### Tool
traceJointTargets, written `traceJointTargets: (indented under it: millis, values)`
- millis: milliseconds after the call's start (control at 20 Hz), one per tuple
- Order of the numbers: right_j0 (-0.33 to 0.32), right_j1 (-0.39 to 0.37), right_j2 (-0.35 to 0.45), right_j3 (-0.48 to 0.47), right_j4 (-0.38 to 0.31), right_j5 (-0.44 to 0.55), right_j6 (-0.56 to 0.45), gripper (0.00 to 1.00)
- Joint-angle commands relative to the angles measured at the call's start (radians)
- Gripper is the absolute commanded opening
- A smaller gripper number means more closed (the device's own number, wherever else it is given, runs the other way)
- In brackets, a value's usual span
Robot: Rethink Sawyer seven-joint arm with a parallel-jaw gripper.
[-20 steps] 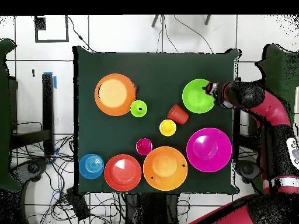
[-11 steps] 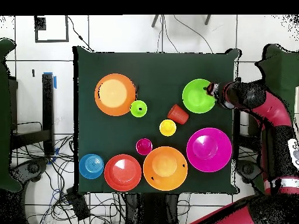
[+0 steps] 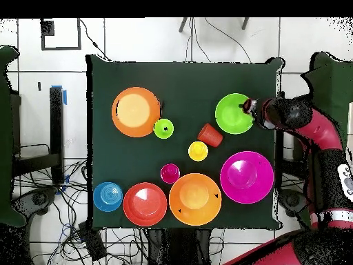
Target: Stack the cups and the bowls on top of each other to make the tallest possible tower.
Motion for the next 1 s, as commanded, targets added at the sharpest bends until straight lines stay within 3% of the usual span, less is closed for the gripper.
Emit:
traceJointTargets:
  millis: [50, 300, 900, 950, 1000]
  values:
    - [0.011, 0.056, 0.03, -0.031, -0.09, -0.015, -0.358, 1.0]
    - [0.003, 0.111, 0.038, -0.058, -0.109, -0.061, -0.382, 1.0]
    - [-0.007, 0.134, 0.055, -0.063, -0.116, -0.077, -0.403, 1.0]
    - [-0.012, 0.135, 0.056, -0.056, -0.111, -0.085, -0.38, 0.0]
    - [-0.016, 0.129, 0.058, -0.043, -0.116, -0.107, -0.375, 0.0]
